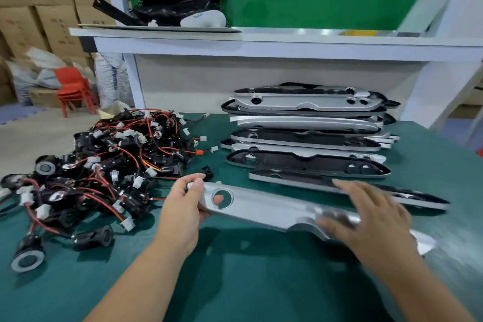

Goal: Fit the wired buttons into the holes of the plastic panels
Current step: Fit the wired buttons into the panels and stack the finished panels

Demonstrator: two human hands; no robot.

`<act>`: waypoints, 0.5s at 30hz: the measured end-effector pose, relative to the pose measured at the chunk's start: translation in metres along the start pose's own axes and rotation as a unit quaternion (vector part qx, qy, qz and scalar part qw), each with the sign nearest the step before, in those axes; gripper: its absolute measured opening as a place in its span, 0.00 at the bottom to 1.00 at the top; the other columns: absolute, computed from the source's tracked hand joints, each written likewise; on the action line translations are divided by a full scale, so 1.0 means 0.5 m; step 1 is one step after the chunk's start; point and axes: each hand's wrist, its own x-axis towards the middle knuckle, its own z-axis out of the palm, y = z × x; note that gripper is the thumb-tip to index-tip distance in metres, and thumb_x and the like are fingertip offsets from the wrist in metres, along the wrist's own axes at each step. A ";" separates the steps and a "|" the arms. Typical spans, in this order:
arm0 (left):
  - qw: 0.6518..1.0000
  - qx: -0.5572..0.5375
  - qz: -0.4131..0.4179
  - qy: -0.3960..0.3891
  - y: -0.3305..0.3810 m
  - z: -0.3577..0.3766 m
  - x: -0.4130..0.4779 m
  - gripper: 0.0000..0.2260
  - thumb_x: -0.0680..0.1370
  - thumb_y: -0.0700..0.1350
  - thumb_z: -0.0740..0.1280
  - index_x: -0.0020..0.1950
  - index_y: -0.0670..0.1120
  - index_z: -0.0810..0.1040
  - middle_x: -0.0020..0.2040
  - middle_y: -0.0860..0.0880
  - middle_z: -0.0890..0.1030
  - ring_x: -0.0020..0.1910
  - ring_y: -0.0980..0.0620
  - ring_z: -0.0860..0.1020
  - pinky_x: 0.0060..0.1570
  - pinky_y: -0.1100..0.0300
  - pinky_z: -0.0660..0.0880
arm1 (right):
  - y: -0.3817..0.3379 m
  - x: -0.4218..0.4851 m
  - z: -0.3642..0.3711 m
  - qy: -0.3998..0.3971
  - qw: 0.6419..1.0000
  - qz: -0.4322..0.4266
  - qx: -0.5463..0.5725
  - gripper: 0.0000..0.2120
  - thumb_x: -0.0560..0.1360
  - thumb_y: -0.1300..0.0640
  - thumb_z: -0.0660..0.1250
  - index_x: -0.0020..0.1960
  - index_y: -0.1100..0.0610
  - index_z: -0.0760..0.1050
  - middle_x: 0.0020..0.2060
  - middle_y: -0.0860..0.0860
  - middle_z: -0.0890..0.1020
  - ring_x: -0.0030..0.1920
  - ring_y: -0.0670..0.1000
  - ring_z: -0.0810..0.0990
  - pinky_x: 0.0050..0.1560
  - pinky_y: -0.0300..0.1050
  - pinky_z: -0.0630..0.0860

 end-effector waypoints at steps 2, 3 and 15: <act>0.999 -0.007 -0.029 -0.019 0.001 -0.002 -0.002 0.07 0.82 0.42 0.60 0.49 0.47 0.77 0.45 0.43 0.78 0.38 0.48 0.79 0.39 0.52 0.80 | 0.014 0.007 0.002 -0.154 0.986 0.007 -0.065 0.47 0.55 0.19 0.45 0.72 0.35 0.52 0.69 0.36 0.62 0.72 0.45 0.57 0.72 0.58 0.46; 0.999 -0.007 -0.038 -0.022 0.002 -0.003 -0.002 0.07 0.82 0.43 0.60 0.49 0.47 0.77 0.45 0.43 0.78 0.38 0.48 0.79 0.35 0.55 0.80 | 0.020 0.009 0.005 -0.195 0.979 0.007 -0.067 0.49 0.54 0.17 0.46 0.72 0.34 0.51 0.69 0.36 0.62 0.72 0.44 0.57 0.72 0.60 0.44; 0.598 0.798 0.053 0.059 0.041 -0.155 0.084 0.18 0.81 0.50 0.56 0.71 0.59 0.67 0.77 0.55 0.58 0.76 0.47 0.52 0.73 0.40 0.48 | 0.057 0.029 0.029 -0.013 0.996 0.059 -0.066 0.39 0.63 0.22 0.54 0.69 0.39 0.61 0.63 0.40 0.73 0.64 0.47 0.70 0.60 0.49 0.64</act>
